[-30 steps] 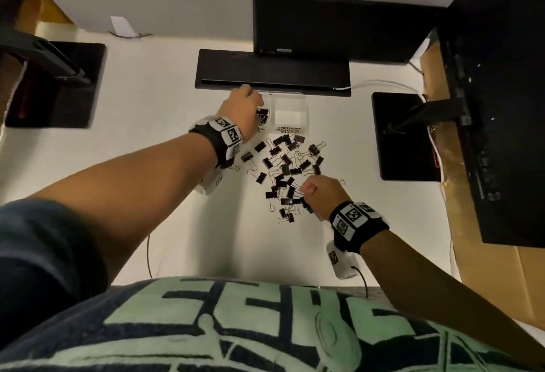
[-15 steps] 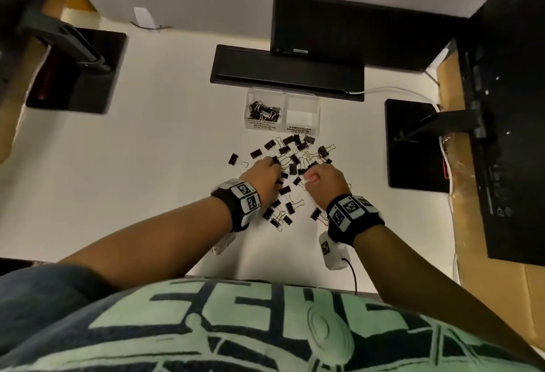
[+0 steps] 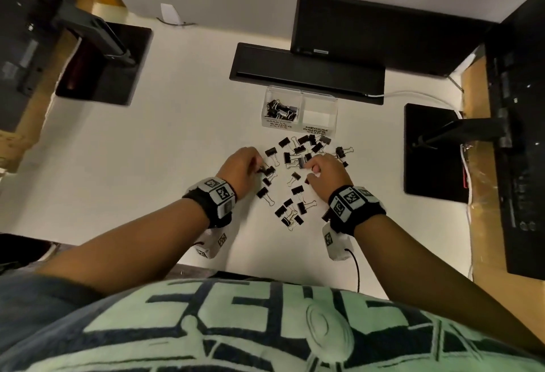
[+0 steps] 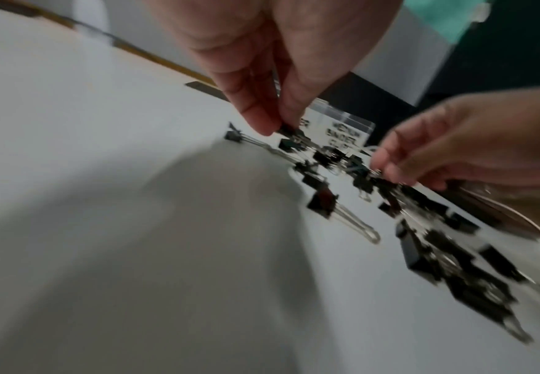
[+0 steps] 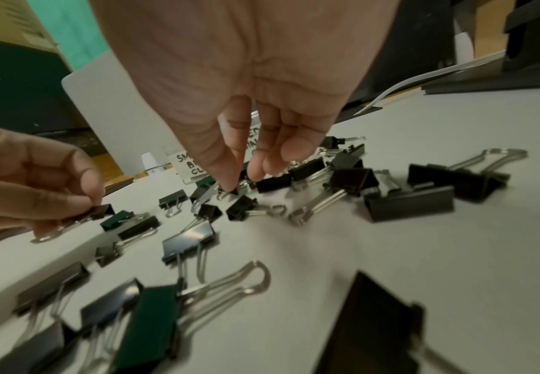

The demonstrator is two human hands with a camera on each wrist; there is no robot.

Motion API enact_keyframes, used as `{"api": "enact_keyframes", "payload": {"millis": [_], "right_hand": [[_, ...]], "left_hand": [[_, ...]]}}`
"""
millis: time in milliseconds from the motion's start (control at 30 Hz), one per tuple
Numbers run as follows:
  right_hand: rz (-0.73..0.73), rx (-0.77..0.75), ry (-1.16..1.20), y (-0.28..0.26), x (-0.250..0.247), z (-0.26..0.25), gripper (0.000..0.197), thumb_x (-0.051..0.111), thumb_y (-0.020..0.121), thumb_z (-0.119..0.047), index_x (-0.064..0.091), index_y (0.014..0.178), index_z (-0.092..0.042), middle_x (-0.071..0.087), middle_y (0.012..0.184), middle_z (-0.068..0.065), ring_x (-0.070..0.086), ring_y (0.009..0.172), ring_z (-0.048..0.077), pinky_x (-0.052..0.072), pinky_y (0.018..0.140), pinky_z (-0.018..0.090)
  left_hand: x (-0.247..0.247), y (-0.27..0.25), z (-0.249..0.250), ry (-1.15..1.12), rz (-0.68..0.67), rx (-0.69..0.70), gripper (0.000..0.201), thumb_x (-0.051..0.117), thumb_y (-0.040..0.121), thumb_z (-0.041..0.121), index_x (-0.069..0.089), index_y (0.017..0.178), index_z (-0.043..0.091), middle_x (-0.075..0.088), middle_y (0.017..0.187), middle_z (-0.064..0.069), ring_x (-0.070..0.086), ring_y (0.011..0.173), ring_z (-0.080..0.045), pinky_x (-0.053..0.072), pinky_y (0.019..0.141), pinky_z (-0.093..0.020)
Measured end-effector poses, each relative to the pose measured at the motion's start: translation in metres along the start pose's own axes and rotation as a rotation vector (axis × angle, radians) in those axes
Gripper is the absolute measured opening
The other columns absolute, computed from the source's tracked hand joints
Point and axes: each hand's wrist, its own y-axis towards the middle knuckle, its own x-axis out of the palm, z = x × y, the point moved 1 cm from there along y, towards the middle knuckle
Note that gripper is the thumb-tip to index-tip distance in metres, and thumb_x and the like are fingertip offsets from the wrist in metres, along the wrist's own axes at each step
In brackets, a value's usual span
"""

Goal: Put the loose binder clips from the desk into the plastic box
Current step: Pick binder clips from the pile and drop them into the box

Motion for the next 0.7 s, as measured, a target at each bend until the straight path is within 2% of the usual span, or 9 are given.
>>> {"api": "enact_keyframes", "payload": {"millis": [100,200,233,333,400,467,533,600,700], "right_hand": [[-0.018,-0.062,-0.023,-0.002,0.006,-0.004,0.023,0.056,0.086,-0.006,0.065,0.104,-0.017,0.047,0.097,-0.003,0.048,0.088,0.012,0.043,0.076,0.024],[-0.057,-0.109,-0.059,-0.002,0.014,-0.009,0.022,0.056,0.088,-0.008,0.066,0.103,-0.021,0.045,0.097,-0.005,0.045,0.088,0.009,0.038,0.068,0.016],[-0.071,-0.114,-0.074,0.000,0.015,-0.011,0.023,0.056,0.089,-0.008,0.066,0.103,-0.022,0.044,0.097,-0.005,0.044,0.090,0.009,0.037,0.069,0.017],[-0.075,-0.087,-0.108,0.004,0.010,-0.010,0.023,0.056,0.088,-0.008,0.066,0.106,-0.019,0.047,0.100,-0.001,0.048,0.096,0.015,0.045,0.078,0.026],[-0.034,-0.059,-0.081,0.008,0.004,-0.007,0.023,0.056,0.087,-0.006,0.066,0.105,-0.017,0.052,0.104,0.004,0.053,0.098,0.019,0.050,0.085,0.033],[0.008,-0.053,-0.049,0.010,-0.001,-0.006,0.022,0.055,0.086,-0.004,0.067,0.101,-0.015,0.052,0.101,0.004,0.055,0.095,0.021,0.050,0.086,0.035],[0.012,-0.061,-0.044,0.009,-0.003,-0.005,0.021,0.055,0.086,-0.004,0.067,0.101,-0.015,0.049,0.096,0.000,0.053,0.092,0.020,0.050,0.086,0.034],[-0.008,-0.079,-0.060,0.008,-0.001,-0.006,0.020,0.055,0.087,-0.005,0.067,0.098,-0.016,0.047,0.095,-0.001,0.051,0.090,0.017,0.049,0.085,0.033],[-0.052,-0.113,-0.093,0.006,0.004,-0.009,0.023,0.054,0.086,-0.004,0.066,0.087,-0.023,0.051,0.097,0.000,0.053,0.098,0.018,0.050,0.085,0.033]], "left_hand": [[-0.008,0.002,-0.018,0.014,0.022,-0.076,0.022,0.045,0.080,-0.008,0.059,0.089,0.006,0.062,0.095,-0.011,0.057,0.088,-0.028,0.044,0.078,-0.034],[-0.008,0.003,-0.023,0.095,-0.008,-0.038,0.019,0.050,0.081,-0.004,0.059,0.092,0.009,0.058,0.095,-0.007,0.055,0.087,-0.026,0.041,0.076,-0.030],[-0.006,0.003,-0.022,0.109,-0.010,-0.016,0.018,0.051,0.081,-0.002,0.059,0.094,0.008,0.055,0.095,-0.007,0.053,0.085,-0.024,0.041,0.076,-0.029],[-0.001,0.004,-0.015,0.113,-0.022,0.003,0.018,0.049,0.081,-0.001,0.058,0.096,0.006,0.047,0.093,-0.003,0.047,0.081,-0.019,0.038,0.075,-0.026],[0.003,0.004,-0.012,0.079,-0.027,0.009,0.019,0.048,0.081,-0.003,0.059,0.094,0.006,0.047,0.091,-0.003,0.047,0.080,-0.019,0.035,0.075,-0.023],[0.006,0.003,-0.011,0.023,-0.013,0.018,0.020,0.048,0.081,-0.004,0.061,0.092,0.006,0.051,0.091,-0.004,0.049,0.081,-0.018,0.035,0.075,-0.022],[0.007,0.003,-0.009,0.023,-0.016,0.047,0.019,0.050,0.081,-0.002,0.062,0.092,0.007,0.051,0.091,-0.004,0.049,0.081,-0.017,0.039,0.074,-0.024],[0.010,0.003,-0.007,0.111,-0.067,0.115,0.017,0.053,0.083,0.002,0.062,0.095,0.008,0.050,0.092,-0.003,0.049,0.082,-0.018,0.045,0.078,-0.030],[0.017,0.002,-0.003,0.252,-0.176,0.198,0.023,0.054,0.084,0.002,0.063,0.104,0.009,0.056,0.104,-0.009,0.053,0.099,-0.025,0.047,0.084,-0.034]]}}
